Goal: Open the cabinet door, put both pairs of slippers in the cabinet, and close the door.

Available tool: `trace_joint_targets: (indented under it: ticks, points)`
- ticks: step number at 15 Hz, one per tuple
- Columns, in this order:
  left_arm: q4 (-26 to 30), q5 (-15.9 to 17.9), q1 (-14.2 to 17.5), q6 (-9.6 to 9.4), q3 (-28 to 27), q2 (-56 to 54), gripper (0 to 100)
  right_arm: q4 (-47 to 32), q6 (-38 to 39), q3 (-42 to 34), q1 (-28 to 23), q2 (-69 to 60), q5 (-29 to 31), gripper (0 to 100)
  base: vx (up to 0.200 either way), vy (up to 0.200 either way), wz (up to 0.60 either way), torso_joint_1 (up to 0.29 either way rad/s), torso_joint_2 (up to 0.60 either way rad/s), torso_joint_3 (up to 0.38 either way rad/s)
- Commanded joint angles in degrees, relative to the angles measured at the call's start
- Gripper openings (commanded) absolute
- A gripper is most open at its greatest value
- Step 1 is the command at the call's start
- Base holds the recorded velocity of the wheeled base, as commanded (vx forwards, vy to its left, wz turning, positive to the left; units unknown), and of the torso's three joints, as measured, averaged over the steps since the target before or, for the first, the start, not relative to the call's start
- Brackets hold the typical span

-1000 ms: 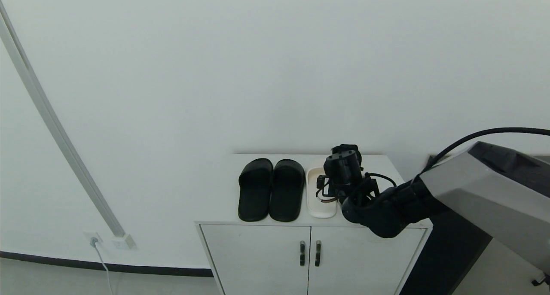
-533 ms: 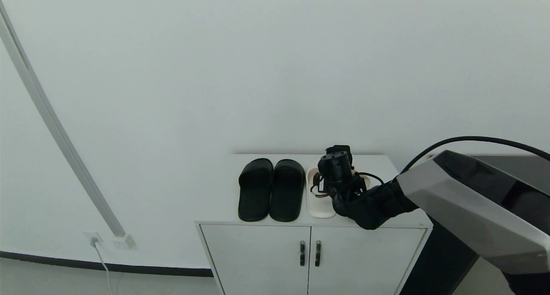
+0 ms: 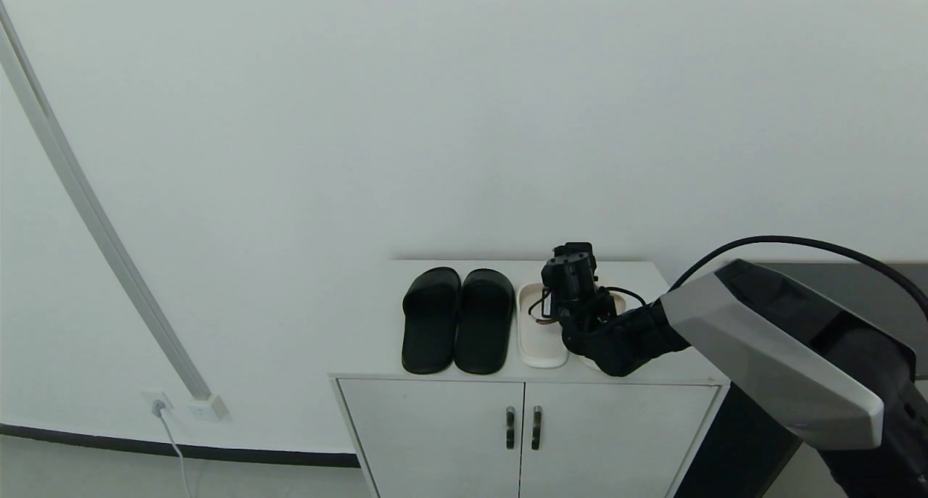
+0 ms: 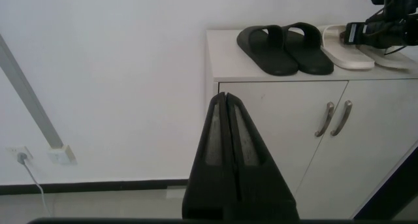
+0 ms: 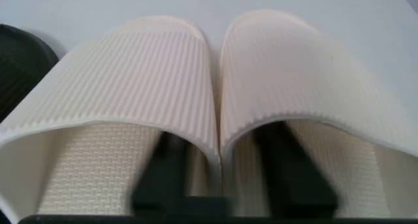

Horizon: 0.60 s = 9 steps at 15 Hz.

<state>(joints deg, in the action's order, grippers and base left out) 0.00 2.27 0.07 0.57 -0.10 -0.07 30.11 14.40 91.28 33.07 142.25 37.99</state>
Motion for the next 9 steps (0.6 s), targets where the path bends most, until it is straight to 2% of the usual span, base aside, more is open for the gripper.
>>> trace_joint_targets:
  ticks: [1,6,9]
  points:
    - [0.0,0.02,0.01,0.04,0.01,0.07,0,0.04,0.02,-0.05,-0.03,-0.13,0.07,0,0.0,0.0,0.0,0.0,0.0,0.0]
    - [0.0,0.02,0.01,0.04,0.01,0.07,0,0.3,0.02,-2.16,0.33,-2.68,0.51,0,0.0,0.0,0.0,0.0,0.0,0.0]
    - [0.0,0.02,0.01,0.04,0.01,0.07,0,0.48,-0.07,-11.13,1.91,-12.44,0.25,0,0.0,0.0,0.0,0.0,0.0,0.0]
